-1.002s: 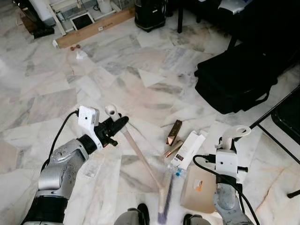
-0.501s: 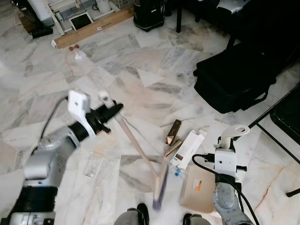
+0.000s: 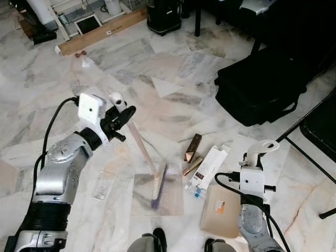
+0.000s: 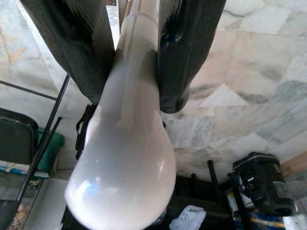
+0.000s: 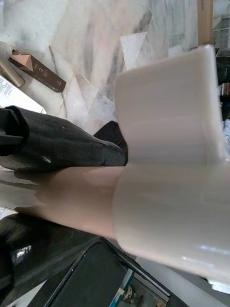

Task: Sweep floor

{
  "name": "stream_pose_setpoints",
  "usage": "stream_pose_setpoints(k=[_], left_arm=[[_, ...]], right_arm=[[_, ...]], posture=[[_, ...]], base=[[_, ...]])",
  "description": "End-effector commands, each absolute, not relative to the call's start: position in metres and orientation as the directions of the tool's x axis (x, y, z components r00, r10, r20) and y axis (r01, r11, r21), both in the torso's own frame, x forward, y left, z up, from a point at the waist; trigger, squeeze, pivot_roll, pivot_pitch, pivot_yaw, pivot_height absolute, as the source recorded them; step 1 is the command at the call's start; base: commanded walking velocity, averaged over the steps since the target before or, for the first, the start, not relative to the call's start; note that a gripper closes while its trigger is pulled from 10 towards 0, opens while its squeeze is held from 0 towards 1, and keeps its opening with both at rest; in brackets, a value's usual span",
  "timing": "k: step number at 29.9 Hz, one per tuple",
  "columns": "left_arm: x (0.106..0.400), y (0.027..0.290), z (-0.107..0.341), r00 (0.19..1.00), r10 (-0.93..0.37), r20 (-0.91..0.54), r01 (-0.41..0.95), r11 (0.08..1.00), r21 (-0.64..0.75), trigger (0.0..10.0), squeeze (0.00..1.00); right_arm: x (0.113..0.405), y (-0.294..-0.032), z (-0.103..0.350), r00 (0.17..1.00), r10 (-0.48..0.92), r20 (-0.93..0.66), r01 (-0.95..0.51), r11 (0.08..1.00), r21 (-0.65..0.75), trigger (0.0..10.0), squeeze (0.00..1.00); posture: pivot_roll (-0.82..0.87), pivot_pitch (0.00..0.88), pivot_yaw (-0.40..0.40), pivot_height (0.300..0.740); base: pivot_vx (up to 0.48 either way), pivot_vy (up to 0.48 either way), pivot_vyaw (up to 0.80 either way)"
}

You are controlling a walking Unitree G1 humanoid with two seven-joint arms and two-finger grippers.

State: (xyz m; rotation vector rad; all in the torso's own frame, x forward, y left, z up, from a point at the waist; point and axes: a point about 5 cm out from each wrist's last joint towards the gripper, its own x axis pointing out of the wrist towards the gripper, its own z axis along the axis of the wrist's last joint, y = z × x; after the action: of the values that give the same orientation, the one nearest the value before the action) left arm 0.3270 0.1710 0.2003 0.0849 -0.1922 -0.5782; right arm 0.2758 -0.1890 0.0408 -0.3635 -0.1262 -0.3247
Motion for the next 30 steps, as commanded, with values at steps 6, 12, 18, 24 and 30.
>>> stream_pose_setpoints(k=[6, 12, 18, 24, 30], left_arm=[[0.329, 0.178, 0.179, 0.858, -0.489, 0.158, 0.483, 0.872, 0.074, 10.0, 0.0], [0.331, 0.168, 0.173, 0.846, -0.501, 0.181, 0.512, 0.859, -0.016, 10.0, 0.0], [0.331, 0.166, 0.171, 0.84, -0.511, 0.184, 0.526, 0.849, -0.043, 10.0, 0.0], [0.329, 0.161, 0.17, 0.82, -0.543, 0.181, 0.559, 0.828, -0.05, 10.0, 0.0], [0.323, 0.159, 0.164, 0.782, -0.608, 0.138, 0.621, 0.779, -0.089, 10.0, 0.0]], right_arm=[[0.27, -0.188, 0.032, 0.947, -0.289, 0.14, 0.32, 0.886, -0.336, 10.0, 0.0], [0.27, -0.189, 0.032, 0.947, -0.289, 0.142, 0.321, 0.885, -0.338, 10.0, 0.0], [0.27, -0.191, 0.033, 0.946, -0.291, 0.145, 0.324, 0.882, -0.342, 10.0, 0.0], [0.269, -0.192, 0.033, 0.946, -0.291, 0.146, 0.324, 0.882, -0.342, 10.0, 0.0], [0.268, -0.192, 0.033, 0.947, -0.289, 0.143, 0.321, 0.883, -0.343, 10.0, 0.0]], posture=[[0.12, 0.251, 0.141, 0.74], [0.11, 0.252, 0.138, 0.74], [0.11, 0.254, 0.137, 0.74], [0.1, 0.26, 0.136, 0.74], [0.1, 0.263, 0.137, 0.74]], base=[[0.0, 0.0, 0.0], [0.0, 0.0, 0.0], [0.0, 0.0, 0.0], [0.0, 0.0, 0.0], [0.0, 0.0, 0.0]])
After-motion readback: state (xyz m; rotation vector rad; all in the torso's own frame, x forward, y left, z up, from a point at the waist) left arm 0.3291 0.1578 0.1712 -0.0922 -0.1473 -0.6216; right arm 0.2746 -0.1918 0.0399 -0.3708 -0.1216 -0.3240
